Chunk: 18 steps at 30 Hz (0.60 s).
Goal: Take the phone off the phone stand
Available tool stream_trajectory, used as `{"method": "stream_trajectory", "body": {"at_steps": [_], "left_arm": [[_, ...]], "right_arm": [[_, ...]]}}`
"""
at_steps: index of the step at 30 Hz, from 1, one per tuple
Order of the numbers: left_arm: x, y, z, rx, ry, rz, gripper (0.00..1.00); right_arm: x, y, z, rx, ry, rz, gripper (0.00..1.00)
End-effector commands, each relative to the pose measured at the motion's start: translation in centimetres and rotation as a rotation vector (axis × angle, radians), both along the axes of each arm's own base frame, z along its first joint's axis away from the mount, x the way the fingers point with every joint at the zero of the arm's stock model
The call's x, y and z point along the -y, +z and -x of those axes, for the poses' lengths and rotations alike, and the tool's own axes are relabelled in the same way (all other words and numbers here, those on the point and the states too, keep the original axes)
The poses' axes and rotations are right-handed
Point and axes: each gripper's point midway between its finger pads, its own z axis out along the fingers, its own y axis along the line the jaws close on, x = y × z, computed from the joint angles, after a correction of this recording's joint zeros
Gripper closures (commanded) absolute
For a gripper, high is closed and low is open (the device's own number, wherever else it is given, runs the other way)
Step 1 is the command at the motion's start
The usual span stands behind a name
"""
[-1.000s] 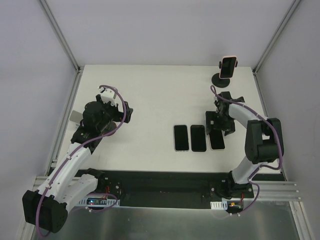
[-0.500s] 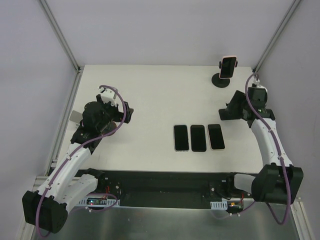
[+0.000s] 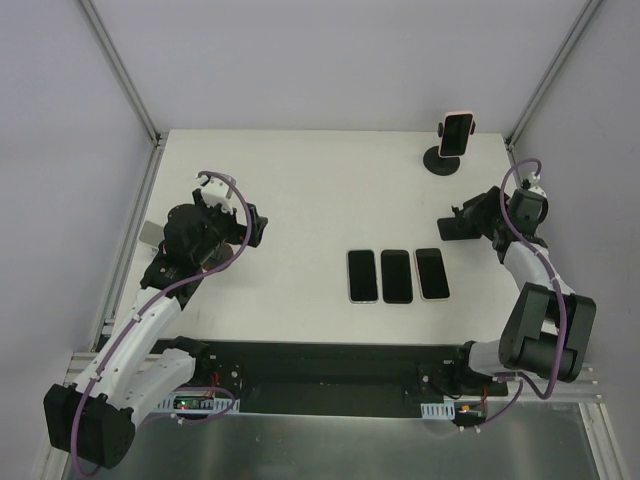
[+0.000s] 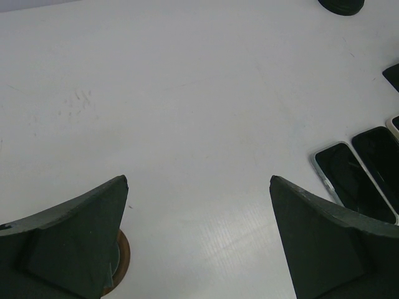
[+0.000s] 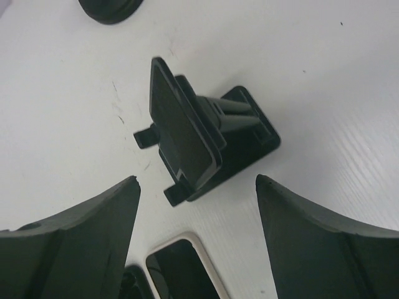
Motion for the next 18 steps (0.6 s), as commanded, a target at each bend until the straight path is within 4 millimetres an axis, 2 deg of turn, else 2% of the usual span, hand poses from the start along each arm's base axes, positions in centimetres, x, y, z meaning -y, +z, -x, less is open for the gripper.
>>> {"method": "stream_trajectory", "body": {"at_steps": [1, 5, 8, 11, 13, 14, 15, 18], "left_arm": [[0.2, 1.6, 0.1, 0.059, -0.016, 0.028, 0.05], [0.1, 1.8, 0.1, 0.066, -0.016, 0.027, 0.04], [0.2, 1.8, 0.2, 0.068, -0.019, 0.028, 0.05], [0.3, 1.8, 0.3, 0.069, -0.026, 0.027, 0.05], [0.4, 1.9, 0.4, 0.07, -0.038, 0.029, 0.05], [0.5, 1.9, 0.4, 0.073, -0.043, 0.027, 0.05], [0.7, 2.0, 0.5, 0.072, -0.057, 0.029, 0.05], [1.1, 2.1, 0.8, 0.074, -0.081, 0.035, 0.05]], "right_arm": [[0.6, 2.8, -3.8, 0.179, 0.01, -0.019, 0.25], [0.4, 2.2, -5.0, 0.193, 0.035, -0.04, 0.32], [-0.1, 2.2, -5.7, 0.224, 0.074, -0.056, 0.42], [-0.8, 2.3, -6.1, 0.252, 0.118, -0.066, 0.57], [-1.3, 2.4, -6.2, 0.258, 0.156, -0.065, 0.7], [-1.4, 2.7, -6.2, 0.266, 0.169, -0.061, 0.74], [-1.6, 2.8, -6.3, 0.268, 0.183, -0.061, 0.84], [-2.6, 3.8, -6.6, 0.296, 0.253, -0.068, 0.98]]}}
